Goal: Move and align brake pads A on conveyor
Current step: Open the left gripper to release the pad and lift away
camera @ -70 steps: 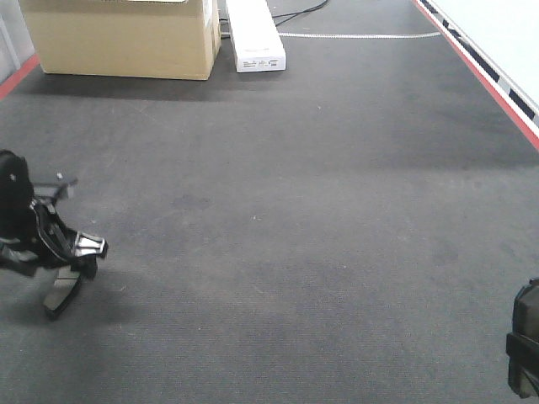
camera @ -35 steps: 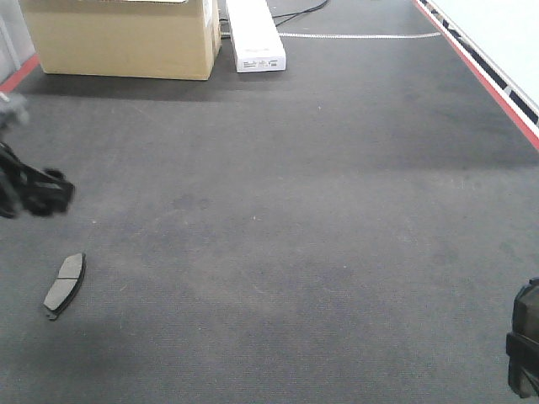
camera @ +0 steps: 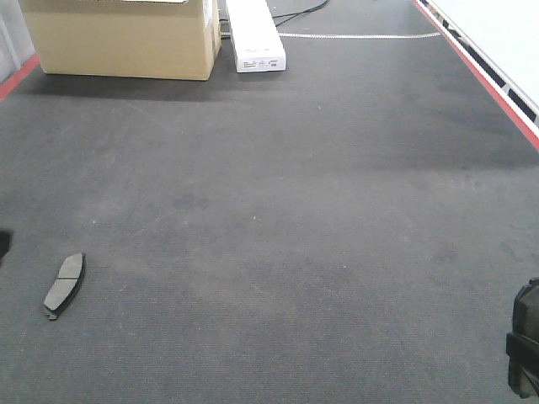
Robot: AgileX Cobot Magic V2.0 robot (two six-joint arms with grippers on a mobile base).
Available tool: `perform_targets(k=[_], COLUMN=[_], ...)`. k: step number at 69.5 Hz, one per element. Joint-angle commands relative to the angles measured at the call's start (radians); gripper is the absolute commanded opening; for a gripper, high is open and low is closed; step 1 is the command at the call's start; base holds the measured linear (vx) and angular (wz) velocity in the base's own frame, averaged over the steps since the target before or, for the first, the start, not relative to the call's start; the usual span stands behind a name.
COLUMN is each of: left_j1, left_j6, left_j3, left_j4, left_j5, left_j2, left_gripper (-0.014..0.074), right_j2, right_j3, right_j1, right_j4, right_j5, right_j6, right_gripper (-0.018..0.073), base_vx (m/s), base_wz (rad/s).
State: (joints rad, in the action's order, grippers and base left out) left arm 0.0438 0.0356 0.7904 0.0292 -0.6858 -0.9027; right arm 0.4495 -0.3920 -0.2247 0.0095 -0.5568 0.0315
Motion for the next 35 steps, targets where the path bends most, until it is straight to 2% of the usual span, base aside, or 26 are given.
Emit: perform_targets(k=[1, 20, 35], left_j1=[0.0, 0.0, 0.0], left_j6=[0.001, 0.001, 0.001], left_j3=[-0.039, -0.131, -0.142], left_j4=[-0.006, -0.006, -0.005], left_j5=[0.067, 0.016, -0.055], left_j2=[0.126, 0.425, 0.537], left_gripper=[0.0579, 0.0579, 0.0578], right_j2=[0.008, 0.008, 0.008], right_j3=[-0.032, -0.032, -0.032], right_j1=[0.004, 0.004, 0.004], right_j4=[-0.01, -0.01, -0.01], right_j5=[0.091, 0.091, 0.091], right_j6=[0.005, 0.005, 0.005], right_gripper=[-0.0007, -0.0007, -0.0007], base_vx=[0.0, 0.0, 0.0], base_wz=[0.0, 0.0, 0.0])
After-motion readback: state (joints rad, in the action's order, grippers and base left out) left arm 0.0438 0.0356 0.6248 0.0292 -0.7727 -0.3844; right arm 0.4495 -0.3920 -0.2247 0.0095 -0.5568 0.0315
